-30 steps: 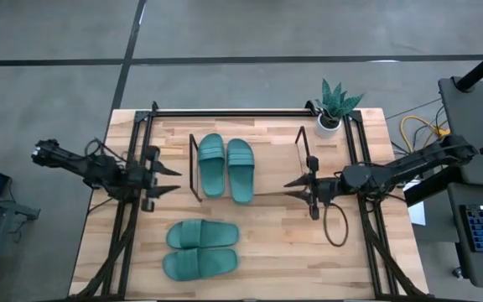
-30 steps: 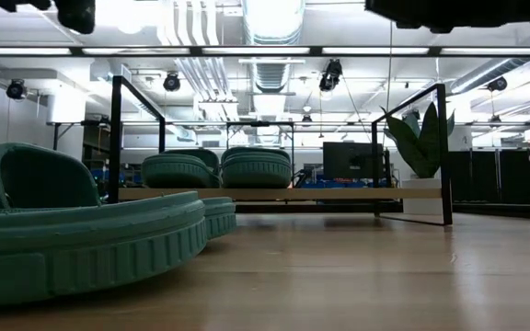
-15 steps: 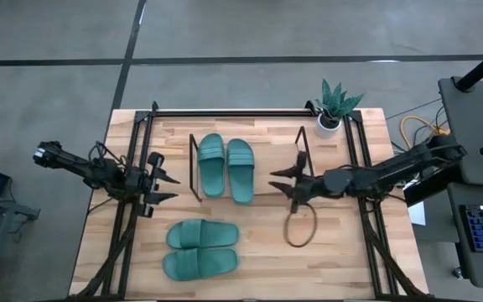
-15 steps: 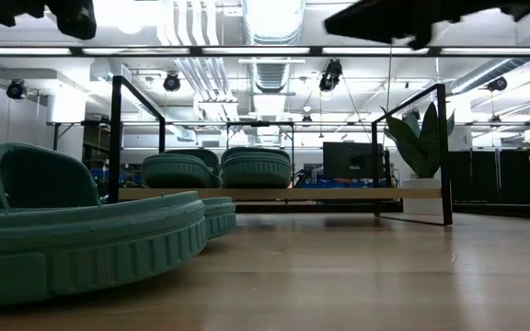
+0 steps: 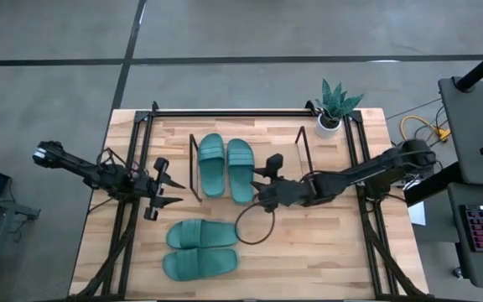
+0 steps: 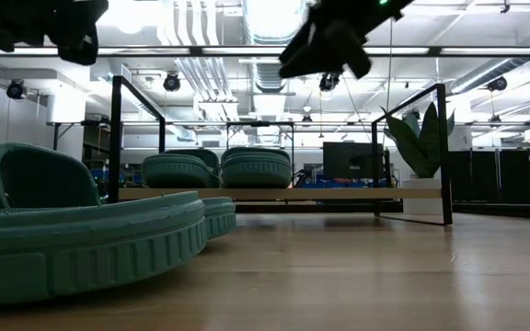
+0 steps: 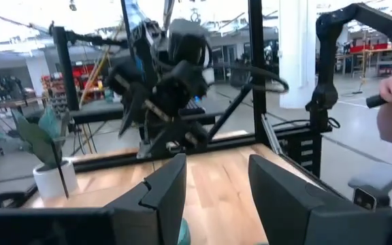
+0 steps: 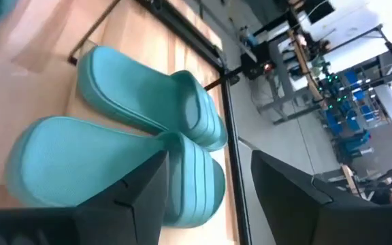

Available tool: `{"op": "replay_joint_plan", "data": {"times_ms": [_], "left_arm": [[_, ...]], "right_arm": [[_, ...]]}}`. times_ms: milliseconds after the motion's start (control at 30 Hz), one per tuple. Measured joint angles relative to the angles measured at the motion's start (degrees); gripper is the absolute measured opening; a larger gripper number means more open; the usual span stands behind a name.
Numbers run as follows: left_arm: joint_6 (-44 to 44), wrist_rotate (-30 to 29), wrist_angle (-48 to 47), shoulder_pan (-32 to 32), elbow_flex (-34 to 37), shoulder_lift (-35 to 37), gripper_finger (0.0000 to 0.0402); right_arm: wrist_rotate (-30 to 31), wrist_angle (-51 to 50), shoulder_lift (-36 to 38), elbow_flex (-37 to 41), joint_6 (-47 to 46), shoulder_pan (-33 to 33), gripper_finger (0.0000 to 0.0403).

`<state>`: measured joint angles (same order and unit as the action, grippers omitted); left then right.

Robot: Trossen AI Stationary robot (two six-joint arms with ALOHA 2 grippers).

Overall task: Pick and place slides into the shelf
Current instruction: Put the green slipper on the shelf

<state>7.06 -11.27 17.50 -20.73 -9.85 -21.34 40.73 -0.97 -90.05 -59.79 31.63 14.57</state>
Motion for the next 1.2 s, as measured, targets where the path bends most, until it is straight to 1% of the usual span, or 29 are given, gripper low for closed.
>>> {"op": "replay_joint_plan", "data": {"times_ms": [100,233,400,567,700,733,967,1200], "left_arm": [[-0.52,0.0,-0.4,0.0,-0.7,2.51,0.0144],[-0.7,0.04,-0.8,-0.02,-0.74,6.44,0.0144],[-0.67,0.1,-5.3,-0.02,-0.84,11.4,0.0144],[-0.66,0.07,-9.47,-0.02,-0.76,15.14,0.0144],[-0.66,0.09,-10.98,-0.02,-0.76,16.73,0.0144],[-0.65,0.09,-11.1,-0.02,-0.76,16.91,0.0144],[-0.21,0.11,-12.04,-0.04,-0.76,17.21,0.0144],[-0.12,0.11,-12.02,-0.07,-0.76,17.11,0.0144]], "right_arm": [[0.01,-3.51,-3.99,-3.46,-0.14,-0.73,0.0201],[-0.03,-5.12,-8.47,-8.03,-0.16,-1.78,0.0201],[-0.17,-5.32,-12.36,-9.97,-0.1,-5.02,0.0201],[-1.14,-5.78,-12.98,-9.59,-1.13,-8.87,0.0201],[-8.48,-7.75,-13.02,-9.51,-4.0,-10.61,0.0201],[-9.51,-7.92,-13.02,-9.51,-4.51,-10.67,0.0201],[-9.56,-8.43,-13.15,-9.49,-4.6,-10.51,0.0201],[-9.13,-8.6,-14.83,-9.42,-3.49,-12.11,0.0201]]}}
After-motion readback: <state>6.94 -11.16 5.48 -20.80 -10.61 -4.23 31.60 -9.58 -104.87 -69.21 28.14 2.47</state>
